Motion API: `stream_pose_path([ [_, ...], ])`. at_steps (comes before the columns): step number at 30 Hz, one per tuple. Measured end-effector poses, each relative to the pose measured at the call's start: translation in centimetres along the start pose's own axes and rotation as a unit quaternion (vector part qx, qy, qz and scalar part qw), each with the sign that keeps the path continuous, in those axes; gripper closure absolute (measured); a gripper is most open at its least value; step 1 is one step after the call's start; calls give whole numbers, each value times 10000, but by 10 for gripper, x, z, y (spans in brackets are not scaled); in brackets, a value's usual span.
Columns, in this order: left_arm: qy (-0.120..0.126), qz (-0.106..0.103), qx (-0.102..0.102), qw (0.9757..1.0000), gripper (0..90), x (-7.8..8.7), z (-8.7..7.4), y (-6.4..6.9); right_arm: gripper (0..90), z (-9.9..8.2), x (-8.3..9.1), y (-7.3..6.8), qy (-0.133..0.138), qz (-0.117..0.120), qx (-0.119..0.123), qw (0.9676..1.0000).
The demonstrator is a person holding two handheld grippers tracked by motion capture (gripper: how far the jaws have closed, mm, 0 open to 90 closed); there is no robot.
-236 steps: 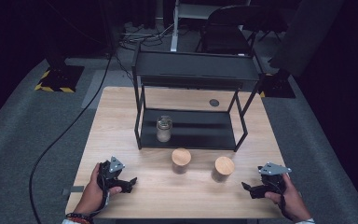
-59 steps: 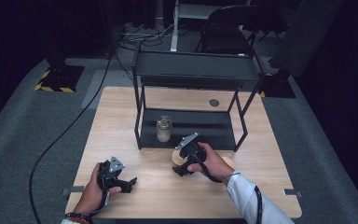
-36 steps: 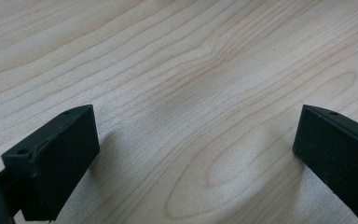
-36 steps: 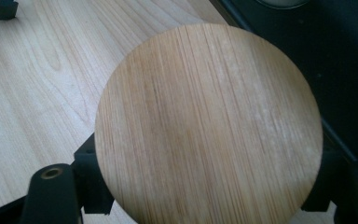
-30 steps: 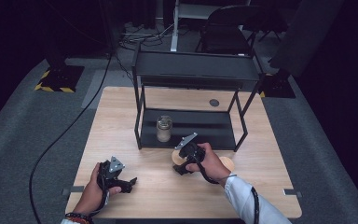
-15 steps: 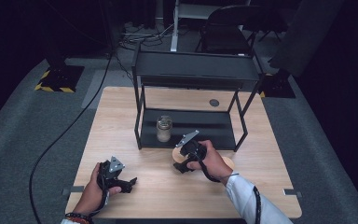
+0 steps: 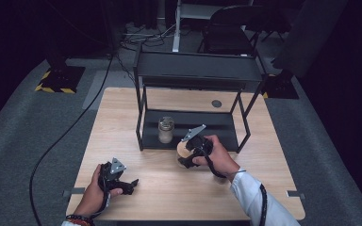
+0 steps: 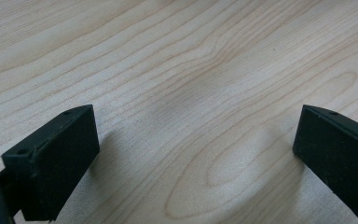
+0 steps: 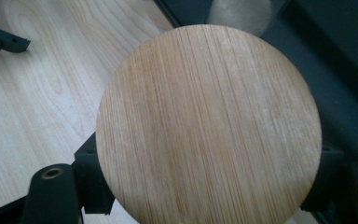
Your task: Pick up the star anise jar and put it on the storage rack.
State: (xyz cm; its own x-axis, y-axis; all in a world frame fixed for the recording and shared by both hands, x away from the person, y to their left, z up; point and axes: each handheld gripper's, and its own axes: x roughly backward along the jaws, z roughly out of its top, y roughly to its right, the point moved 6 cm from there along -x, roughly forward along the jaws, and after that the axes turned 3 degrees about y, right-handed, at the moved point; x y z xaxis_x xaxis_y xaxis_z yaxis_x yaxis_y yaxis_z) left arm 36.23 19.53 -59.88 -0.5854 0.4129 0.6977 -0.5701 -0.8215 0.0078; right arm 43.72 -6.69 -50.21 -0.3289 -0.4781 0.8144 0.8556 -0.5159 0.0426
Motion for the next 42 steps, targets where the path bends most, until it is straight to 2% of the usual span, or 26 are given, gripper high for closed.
stream_pose_path([
  [10,0,0,0,10000,0,0,0,0,253,7,7,11,4,-113,13,9999],
  [18,1,-4,-6,10000,0,0,0,0,253,7,5,21,-23,-150,-74,9999],
  [42,0,-8,-9,10000,0,0,0,0,253,19,4,53,-39,-545,-233,9982],
])
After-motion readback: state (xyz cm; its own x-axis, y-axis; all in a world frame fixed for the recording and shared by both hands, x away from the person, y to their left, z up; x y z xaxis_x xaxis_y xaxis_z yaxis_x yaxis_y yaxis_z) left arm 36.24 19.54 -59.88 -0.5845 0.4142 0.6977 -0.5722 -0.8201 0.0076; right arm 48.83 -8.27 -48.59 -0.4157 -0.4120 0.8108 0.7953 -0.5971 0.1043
